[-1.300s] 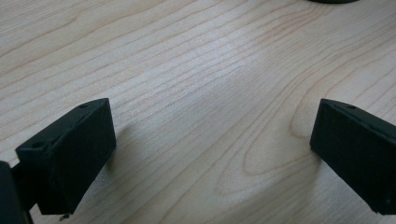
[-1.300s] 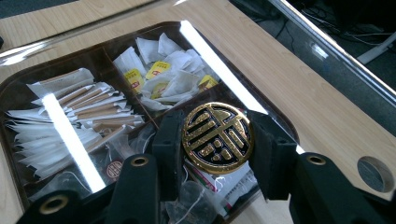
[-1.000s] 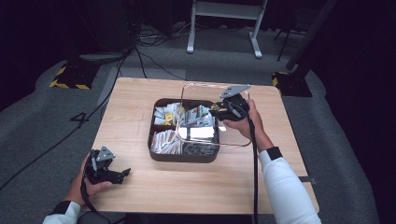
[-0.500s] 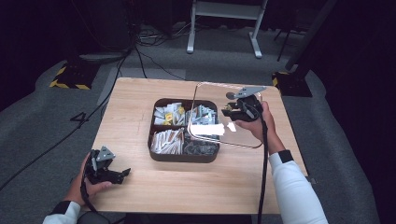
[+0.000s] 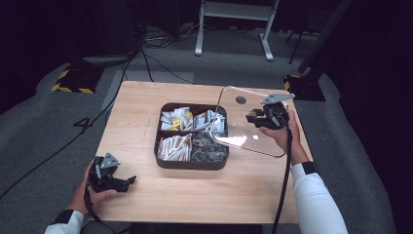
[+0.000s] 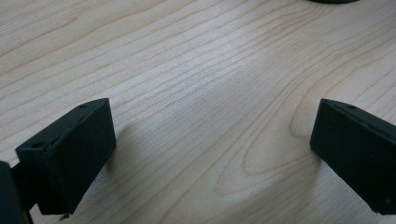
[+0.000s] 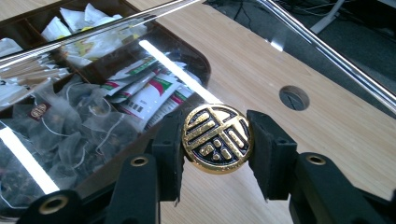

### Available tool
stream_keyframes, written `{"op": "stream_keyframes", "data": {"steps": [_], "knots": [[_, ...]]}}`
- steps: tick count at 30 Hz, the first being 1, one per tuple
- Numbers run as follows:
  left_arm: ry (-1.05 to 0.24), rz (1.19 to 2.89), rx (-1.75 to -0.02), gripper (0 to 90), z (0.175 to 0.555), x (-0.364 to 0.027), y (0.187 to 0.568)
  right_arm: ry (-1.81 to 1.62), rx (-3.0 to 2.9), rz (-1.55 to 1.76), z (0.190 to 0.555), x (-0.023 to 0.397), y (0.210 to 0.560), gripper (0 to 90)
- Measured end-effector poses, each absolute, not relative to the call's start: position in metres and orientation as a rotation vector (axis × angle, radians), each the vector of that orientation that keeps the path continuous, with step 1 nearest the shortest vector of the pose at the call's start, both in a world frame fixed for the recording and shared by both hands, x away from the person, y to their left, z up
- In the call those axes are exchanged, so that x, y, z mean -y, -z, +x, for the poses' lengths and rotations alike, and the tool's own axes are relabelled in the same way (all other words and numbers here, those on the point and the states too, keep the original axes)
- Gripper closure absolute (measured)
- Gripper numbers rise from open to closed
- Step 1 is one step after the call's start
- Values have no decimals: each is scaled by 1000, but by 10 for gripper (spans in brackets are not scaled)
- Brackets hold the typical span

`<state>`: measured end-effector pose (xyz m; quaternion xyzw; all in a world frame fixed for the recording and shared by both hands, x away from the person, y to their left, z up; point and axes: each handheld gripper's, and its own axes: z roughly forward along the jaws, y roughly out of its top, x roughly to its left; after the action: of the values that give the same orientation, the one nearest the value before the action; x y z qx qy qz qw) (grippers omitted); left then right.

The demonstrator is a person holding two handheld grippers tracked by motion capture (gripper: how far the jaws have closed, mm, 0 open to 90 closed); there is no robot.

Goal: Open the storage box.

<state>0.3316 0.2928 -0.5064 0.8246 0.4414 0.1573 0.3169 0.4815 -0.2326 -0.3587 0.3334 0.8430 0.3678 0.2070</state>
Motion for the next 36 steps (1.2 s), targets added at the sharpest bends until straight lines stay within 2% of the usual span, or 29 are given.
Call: {"op": "stream_keyframes", "data": {"steps": [16,36], "knots": [[-414,2171,-1162,4,332,-293,506,-1011,-2299,1026,480,273,371,586],[-414,2171,-1162,4,332,-293,506,-980,-2283,1106,481,296,390,586]]}}
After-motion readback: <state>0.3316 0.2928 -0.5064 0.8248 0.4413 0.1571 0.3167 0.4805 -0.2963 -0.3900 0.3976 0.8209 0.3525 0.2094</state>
